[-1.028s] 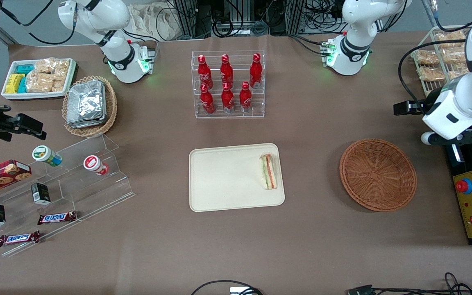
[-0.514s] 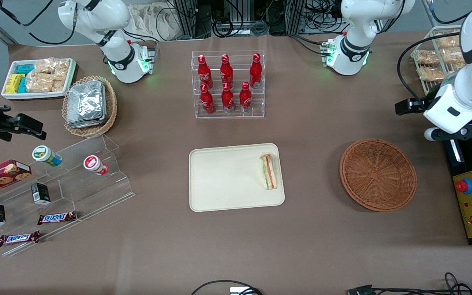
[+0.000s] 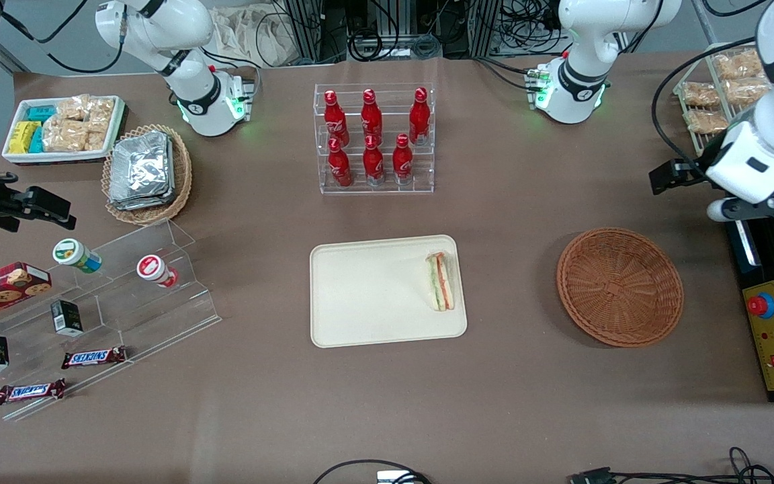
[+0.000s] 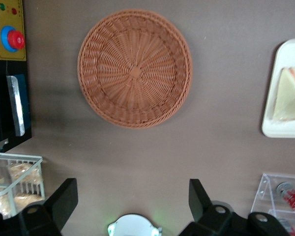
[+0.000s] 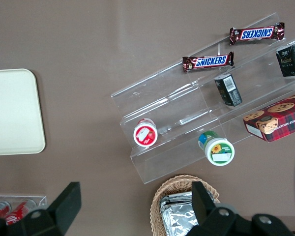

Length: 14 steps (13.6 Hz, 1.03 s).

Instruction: Place sandwich from basket to tray

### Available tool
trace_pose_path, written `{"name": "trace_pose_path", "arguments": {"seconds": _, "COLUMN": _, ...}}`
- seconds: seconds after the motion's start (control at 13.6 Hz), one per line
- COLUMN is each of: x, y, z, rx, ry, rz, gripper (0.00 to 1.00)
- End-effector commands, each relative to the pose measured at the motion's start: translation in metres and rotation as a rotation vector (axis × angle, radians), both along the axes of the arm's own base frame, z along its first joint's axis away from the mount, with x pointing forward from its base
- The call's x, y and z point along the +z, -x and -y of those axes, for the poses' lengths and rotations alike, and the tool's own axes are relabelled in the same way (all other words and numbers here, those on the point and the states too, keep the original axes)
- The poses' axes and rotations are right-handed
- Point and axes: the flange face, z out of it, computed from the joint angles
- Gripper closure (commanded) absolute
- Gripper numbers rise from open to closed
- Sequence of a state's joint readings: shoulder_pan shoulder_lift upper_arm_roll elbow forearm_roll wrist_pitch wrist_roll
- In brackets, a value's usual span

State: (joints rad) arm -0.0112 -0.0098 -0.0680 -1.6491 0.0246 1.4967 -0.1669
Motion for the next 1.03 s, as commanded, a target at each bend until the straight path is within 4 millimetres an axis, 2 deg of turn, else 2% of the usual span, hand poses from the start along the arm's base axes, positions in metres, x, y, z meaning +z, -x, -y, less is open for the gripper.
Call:
{"name": "trace_pose_path", "arguments": {"seconds": 0.0, "x": 0.0046, "y": 0.0019, "z": 0.0001, "rx": 0.001, "ry": 0.032, "rz": 0.057, "gripper": 0.00}}
{"name": "trace_pose_path", "arguments": {"seconds": 0.95, "x": 0.0059, "y": -0.0029, "z": -0.0006, "rx": -0.045, "ry": 0.037, "rz": 0.084, "gripper": 0.00}}
